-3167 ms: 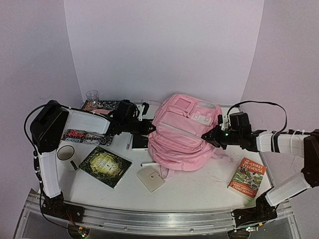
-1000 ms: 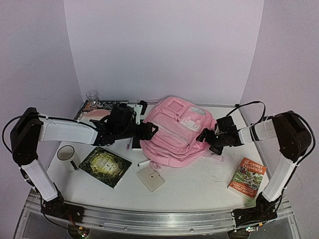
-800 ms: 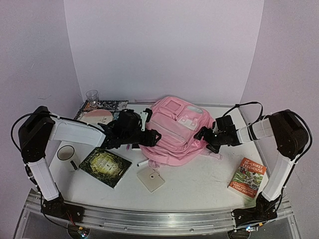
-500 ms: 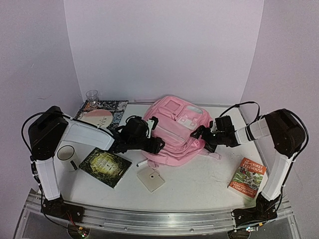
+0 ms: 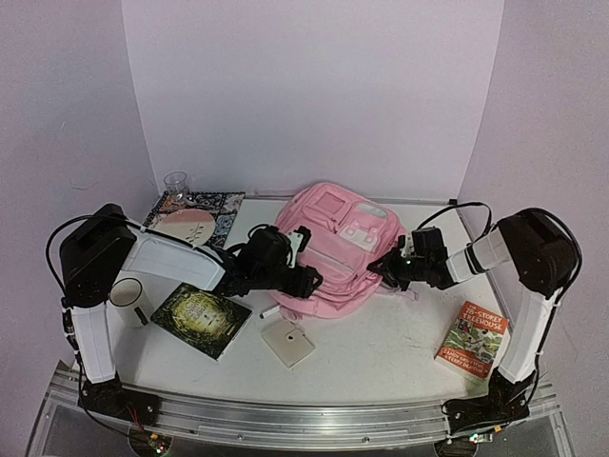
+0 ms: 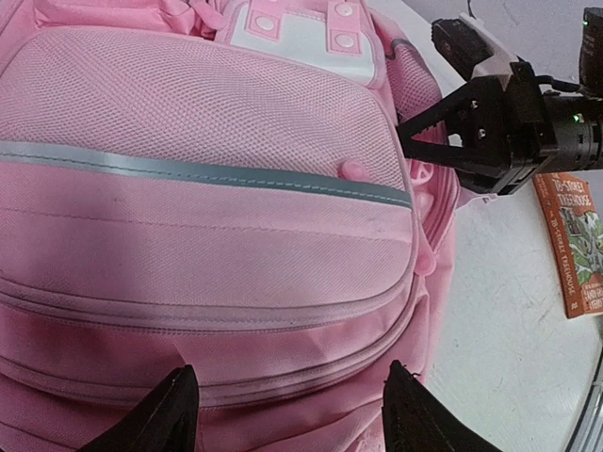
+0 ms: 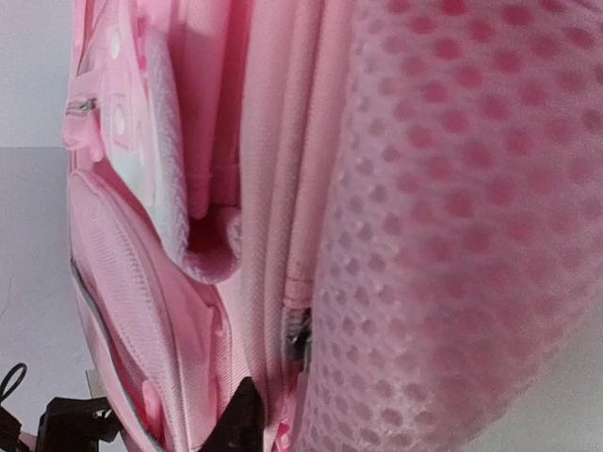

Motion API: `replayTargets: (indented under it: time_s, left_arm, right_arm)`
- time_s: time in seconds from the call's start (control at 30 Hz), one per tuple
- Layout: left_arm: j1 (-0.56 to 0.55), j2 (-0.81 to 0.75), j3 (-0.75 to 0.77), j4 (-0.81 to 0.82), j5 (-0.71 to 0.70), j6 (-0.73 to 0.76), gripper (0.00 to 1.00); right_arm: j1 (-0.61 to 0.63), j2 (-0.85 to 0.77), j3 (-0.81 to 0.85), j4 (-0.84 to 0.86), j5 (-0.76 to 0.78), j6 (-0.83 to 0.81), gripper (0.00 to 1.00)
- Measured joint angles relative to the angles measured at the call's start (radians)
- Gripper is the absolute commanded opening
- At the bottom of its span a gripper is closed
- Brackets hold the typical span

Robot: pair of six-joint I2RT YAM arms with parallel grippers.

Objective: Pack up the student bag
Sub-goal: Grab the student bag from the center of the board.

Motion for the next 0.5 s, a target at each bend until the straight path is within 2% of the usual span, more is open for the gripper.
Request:
replayTargets:
  time_s: [0.03,0.27,0.5]
  left_arm:
    - [-0.006,-0.001,0.0,0.0,-0.003,-0.001,0.68]
    - [-0.058,-0.032,0.013,-0.006,-0.014,-0.032,0.63]
    - [-0.118,-0.068,0.06,-0.005,-0.008,-0.093,0.51]
  right_arm:
    - [0.002,-0.02,-0.016,0.003,-0.005,0.013,0.0]
    - [0.012,-0.203,-0.111,-0.005,0.005,0.079,0.0]
    - [0.056,-0.327,-0.128,-0.033,0.07,0.114,0.0]
